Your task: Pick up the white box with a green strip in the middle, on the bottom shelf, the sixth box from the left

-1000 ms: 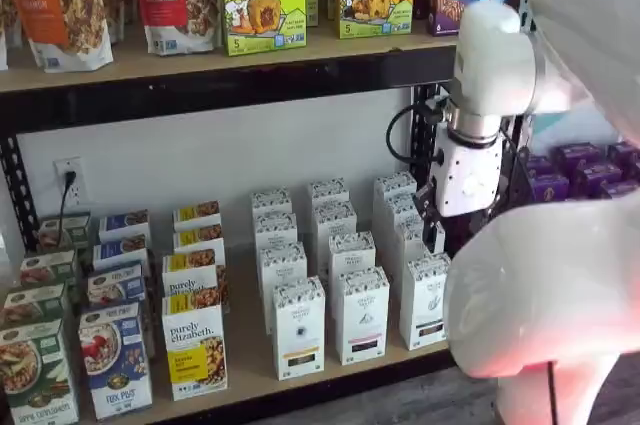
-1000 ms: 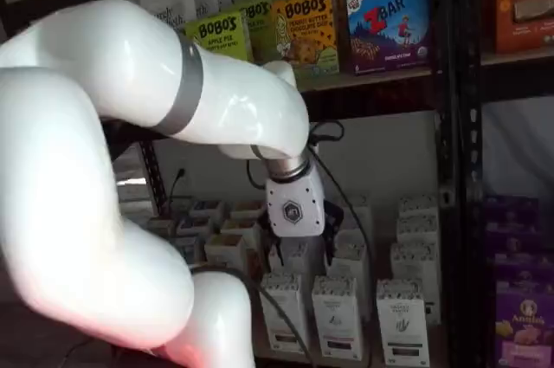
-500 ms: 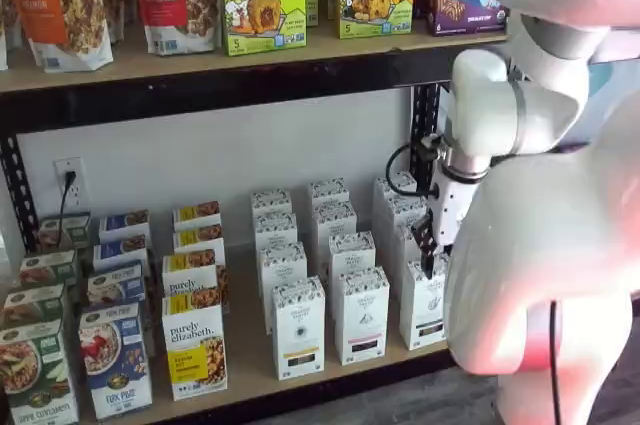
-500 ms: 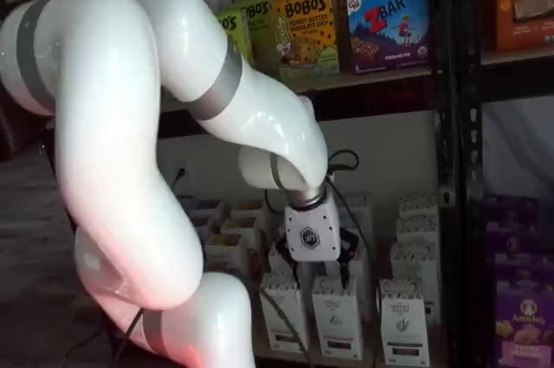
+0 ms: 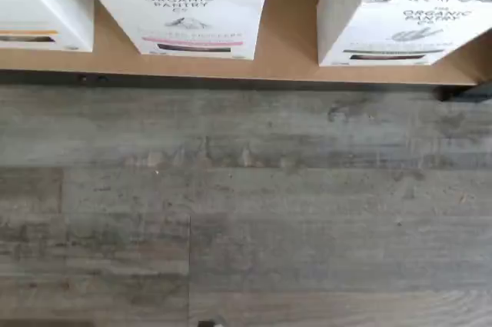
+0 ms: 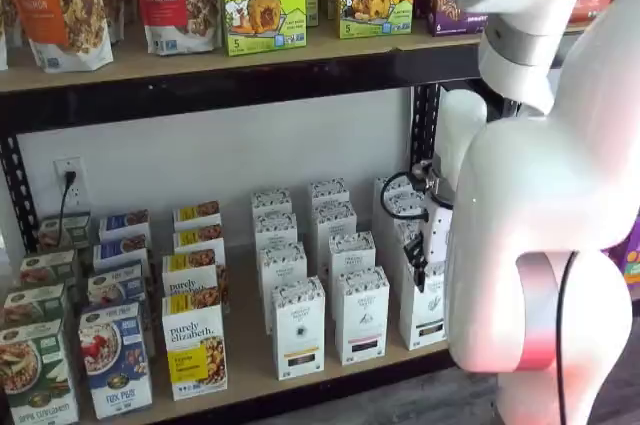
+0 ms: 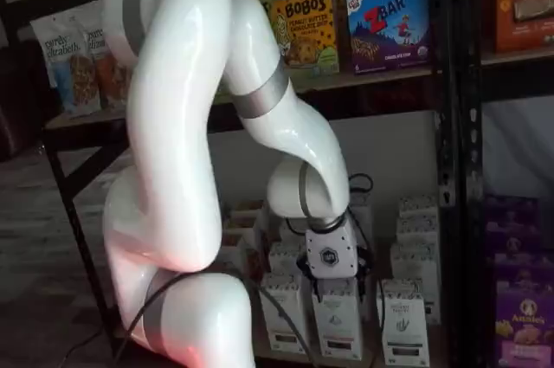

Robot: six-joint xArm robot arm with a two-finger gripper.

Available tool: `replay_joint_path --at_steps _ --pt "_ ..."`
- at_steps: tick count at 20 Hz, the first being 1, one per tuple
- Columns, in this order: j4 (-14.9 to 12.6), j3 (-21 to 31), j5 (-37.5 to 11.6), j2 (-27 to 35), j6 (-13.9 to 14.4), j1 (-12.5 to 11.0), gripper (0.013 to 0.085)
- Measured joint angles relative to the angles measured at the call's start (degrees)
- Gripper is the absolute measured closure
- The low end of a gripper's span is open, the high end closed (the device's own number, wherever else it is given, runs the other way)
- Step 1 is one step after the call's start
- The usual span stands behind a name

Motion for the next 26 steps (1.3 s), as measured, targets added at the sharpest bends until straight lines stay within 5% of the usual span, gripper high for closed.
replay_joint_path --at_steps 6,9,16,26 --pt "3.1 -7.7 -4.0 11.5 -3.3 -0.3 0.0130" --pt "-0.2 -11.8 -4.1 15.7 -1.1 -1.4 0.0130" --pt "-0.9 -22.6 -1.7 24.1 -1.7 -2.6 0.0130" --pt "3.9 -35.6 1.5 33.4 -7.6 -3.8 0.0130"
